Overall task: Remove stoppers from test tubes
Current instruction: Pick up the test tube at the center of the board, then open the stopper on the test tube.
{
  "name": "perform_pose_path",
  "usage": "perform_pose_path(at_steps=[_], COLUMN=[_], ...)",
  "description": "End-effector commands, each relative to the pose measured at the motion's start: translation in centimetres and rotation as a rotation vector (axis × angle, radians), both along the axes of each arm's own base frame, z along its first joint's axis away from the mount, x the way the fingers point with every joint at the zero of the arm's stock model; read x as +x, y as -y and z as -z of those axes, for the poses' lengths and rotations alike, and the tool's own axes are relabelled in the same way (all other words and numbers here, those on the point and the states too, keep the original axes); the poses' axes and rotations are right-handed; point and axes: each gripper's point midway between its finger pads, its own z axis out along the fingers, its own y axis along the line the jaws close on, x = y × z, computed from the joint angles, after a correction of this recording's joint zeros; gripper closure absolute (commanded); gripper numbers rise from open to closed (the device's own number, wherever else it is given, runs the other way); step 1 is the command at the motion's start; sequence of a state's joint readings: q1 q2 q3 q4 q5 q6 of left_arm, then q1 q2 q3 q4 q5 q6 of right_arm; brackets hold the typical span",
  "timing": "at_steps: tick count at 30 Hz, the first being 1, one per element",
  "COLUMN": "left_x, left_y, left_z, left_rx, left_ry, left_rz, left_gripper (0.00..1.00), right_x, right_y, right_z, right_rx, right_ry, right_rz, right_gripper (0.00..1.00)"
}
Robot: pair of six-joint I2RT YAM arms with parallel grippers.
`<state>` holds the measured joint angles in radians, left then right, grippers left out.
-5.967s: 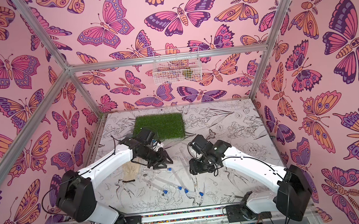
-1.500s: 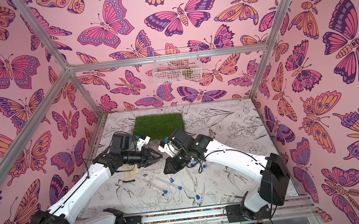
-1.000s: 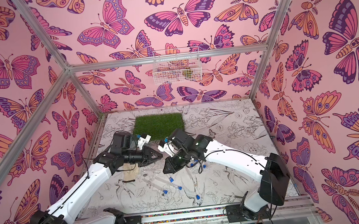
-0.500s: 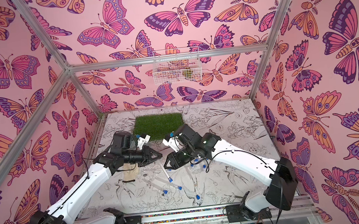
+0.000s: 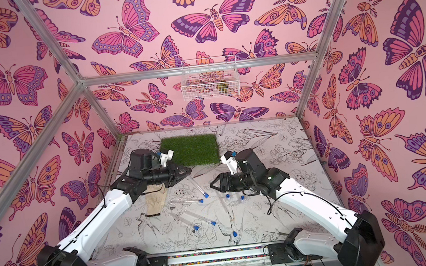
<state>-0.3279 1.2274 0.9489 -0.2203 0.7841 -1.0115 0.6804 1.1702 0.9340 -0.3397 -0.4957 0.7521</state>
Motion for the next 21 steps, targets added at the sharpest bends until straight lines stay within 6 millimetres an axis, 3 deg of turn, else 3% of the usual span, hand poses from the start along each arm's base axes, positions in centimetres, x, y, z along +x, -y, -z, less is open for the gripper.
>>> perform_pose_path(at_steps=[1, 8, 21], left_x=[2.0, 3.0, 3.2], left_y=[-0.4, -1.1, -2.0], left_z=[-0.4, -0.1, -0.6], left_rx=[-0.112, -0.193, -0.224], left_ry=[-0.032, -0.062, -0.06], left_rz=[-0.098, -0.163, -0.194], left_gripper=[0.97, 0.97, 0.97], right_x=[0.5, 0.6, 1.4], right_y=[-1.2, -2.1, -3.4], right_z=[-2.6, -2.4, -2.8], right_rx=[0.137, 0.199, 0.277], right_ry=[0.013, -0.028, -0.057], right_rz=[0.005, -0.001, -0.001], right_gripper=[0.36, 0.24, 0.27])
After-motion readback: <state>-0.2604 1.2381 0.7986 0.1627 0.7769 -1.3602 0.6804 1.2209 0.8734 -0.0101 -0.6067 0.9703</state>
